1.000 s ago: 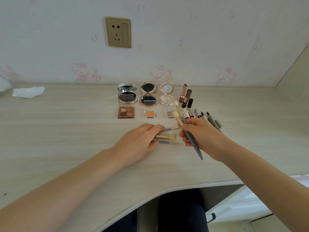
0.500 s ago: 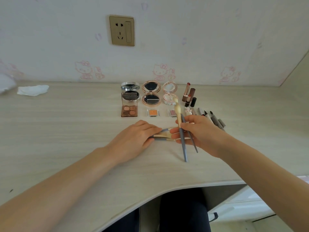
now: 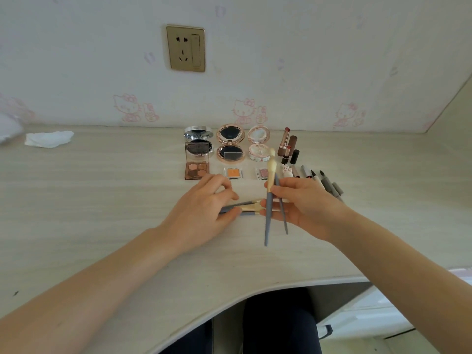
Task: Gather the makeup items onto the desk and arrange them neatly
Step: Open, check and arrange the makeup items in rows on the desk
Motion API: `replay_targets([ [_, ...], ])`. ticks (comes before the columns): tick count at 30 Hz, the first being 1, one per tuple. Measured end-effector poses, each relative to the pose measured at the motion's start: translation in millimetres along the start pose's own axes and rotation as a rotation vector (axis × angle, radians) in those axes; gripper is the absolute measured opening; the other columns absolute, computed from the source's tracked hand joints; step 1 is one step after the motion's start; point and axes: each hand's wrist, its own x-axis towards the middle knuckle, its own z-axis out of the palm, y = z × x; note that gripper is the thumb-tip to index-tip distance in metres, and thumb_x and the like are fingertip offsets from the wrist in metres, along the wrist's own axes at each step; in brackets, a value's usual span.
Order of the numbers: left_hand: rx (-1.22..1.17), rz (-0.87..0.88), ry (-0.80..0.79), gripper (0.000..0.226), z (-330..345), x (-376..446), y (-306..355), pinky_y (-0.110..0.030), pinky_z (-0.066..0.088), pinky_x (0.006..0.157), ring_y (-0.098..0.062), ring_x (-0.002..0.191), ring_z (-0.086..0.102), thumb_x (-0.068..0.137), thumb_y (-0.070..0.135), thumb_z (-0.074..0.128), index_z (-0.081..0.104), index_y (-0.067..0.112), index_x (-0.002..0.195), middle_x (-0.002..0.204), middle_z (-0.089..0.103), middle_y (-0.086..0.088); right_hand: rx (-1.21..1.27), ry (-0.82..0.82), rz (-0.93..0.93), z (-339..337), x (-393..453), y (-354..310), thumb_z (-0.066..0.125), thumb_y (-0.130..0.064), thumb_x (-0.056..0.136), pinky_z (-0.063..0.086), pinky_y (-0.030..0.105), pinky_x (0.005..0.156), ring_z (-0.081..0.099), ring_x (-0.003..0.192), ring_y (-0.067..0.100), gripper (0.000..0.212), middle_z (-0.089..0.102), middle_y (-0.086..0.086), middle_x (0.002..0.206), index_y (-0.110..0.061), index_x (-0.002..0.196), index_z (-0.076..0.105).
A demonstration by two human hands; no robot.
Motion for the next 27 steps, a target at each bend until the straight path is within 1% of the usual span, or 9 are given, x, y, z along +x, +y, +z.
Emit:
replay_targets([
  [2, -0.241, -0.125, -0.013, 0.028, -4.7, 5.3, 15.3, -0.024, 0.043, 0.085, -0.008, 0.102, 0.049, 0.09, 0.04, 0.055, 0.069, 0.019, 0.103, 0.103, 0.057, 0.01, 0.085, -0.019, -0.036, 4.3, 2.1, 0.7, 0.052, -0.004, 0.096, 0.06, 0.039, 0.076, 0.069, 0.093, 0.031, 0.017, 0.063, 0.019, 0.102, 0.003, 0.108, 0.062],
  [4, -0.469, -0.257, -0.052, 0.019, -7.9, 11.4, 29.7, -0.022, 0.046, 0.083, -0.002, 0.095, 0.056, 0.091, 0.038, 0.057, 0.069, 0.025, 0.097, 0.096, 0.063, 0.014, 0.122, -0.03, -0.078, 8.3, 4.1, 1.4, 0.051, -0.005, 0.097, 0.057, 0.04, 0.085, 0.067, 0.093, 0.029, 0.02, 0.064, 0.015, 0.098, 0.002, 0.111, 0.062],
  [6, -0.632, -0.364, -0.081, 0.017, -8.7, 16.3, 37.8, -0.023, 0.051, 0.08, 0.0, 0.087, 0.063, 0.091, 0.038, 0.06, 0.069, 0.026, 0.095, 0.089, 0.069, 0.013, 0.117, -0.032, -0.126, 12.6, 5.1, 1.7, 0.05, -0.008, 0.097, 0.055, 0.037, 0.085, 0.066, 0.095, 0.028, 0.02, 0.066, 0.014, 0.098, 0.0, 0.112, 0.062],
  [9, -0.862, -0.492, -0.099, 0.023, -10.7, 20.8, 42.5, -0.033, 0.057, 0.08, -0.011, 0.08, 0.071, 0.088, 0.036, 0.065, 0.067, 0.018, 0.101, 0.084, 0.074, 0.0, 0.104, -0.012, -0.18, 17.7, 5.0, 3.2, 0.053, -0.01, 0.096, 0.055, 0.036, 0.083, 0.067, 0.1, 0.029, 0.017, 0.068, 0.014, 0.099, -0.004, 0.107, 0.064],
  [13, -1.039, -0.577, -0.1, 0.018, -17.4, 21.6, 48.9, -0.027, 0.059, 0.068, -0.023, 0.074, 0.072, 0.088, 0.014, 0.067, 0.065, 0.005, 0.103, 0.083, 0.073, -0.015, 0.048, 0.007, -0.254, 23.3, 3.5, 7.4, 0.059, -0.012, 0.093, 0.056, 0.038, 0.086, 0.067, 0.091, 0.025, 0.016, 0.07, 0.016, 0.095, -0.003, 0.105, 0.065],
  [16, -1.08, -0.59, -0.111, 0.013, -16.3, 17.6, 45.2, -0.033, 0.06, 0.073, -0.026, 0.074, 0.073, 0.089, 0.006, 0.063, 0.067, 0.002, 0.101, 0.083, 0.073, -0.018, 0.029, 0.01, -0.289, 25.4, 1.0, 10.0, 0.062, -0.011, 0.091, 0.056, 0.028, 0.078, 0.068, 0.086, 0.019, 0.015, 0.071, 0.012, 0.091, -0.003, 0.104, 0.066],
  [20, -1.045, -0.613, -0.122, 0.013, -18.5, 12.1, 36.3, -0.02, 0.055, 0.062, -0.013, 0.064, 0.069, 0.09, 0.001, 0.061, 0.07, 0.003, 0.099, 0.074, 0.071, -0.011, 0.016, 0.002, -0.268, 18.5, -2.4, 8.1, 0.063, -0.013, 0.09, 0.057, 0.027, 0.079, 0.068, 0.091, 0.018, 0.021, 0.071, 0.01, 0.103, -0.009, 0.111, 0.065],
  [25, -0.702, -0.535, -0.218, 0.012, -23.8, 0.0, 15.4, -0.026, 0.055, 0.072, -0.015, 0.071, 0.07, 0.089, 0.006, 0.063, 0.073, 0.01, 0.093, 0.074, 0.073, -0.004, 0.144, 0.079, -0.264, -1.3, -3.0, -2.9, 0.064, -0.013, 0.09, 0.057, 0.033, 0.074, 0.07, 0.087, 0.022, 0.029, 0.072, 0.007, 0.097, -0.018, 0.118, 0.058],
  [27, -0.524, -0.481, -0.24, 0.012, -25.1, -4.2, 10.2, -0.028, 0.054, 0.077, -0.011, 0.072, 0.069, 0.087, 0.01, 0.065, 0.073, 0.019, 0.091, 0.07, 0.072, 0.003, 0.095, 0.071, -0.287, -6.9, -3.3, -2.5, 0.065, -0.008, 0.088, 0.057, 0.032, 0.073, 0.071, 0.083, 0.021, 0.031, 0.072, 0.007, 0.094, -0.017, 0.117, 0.059],
])
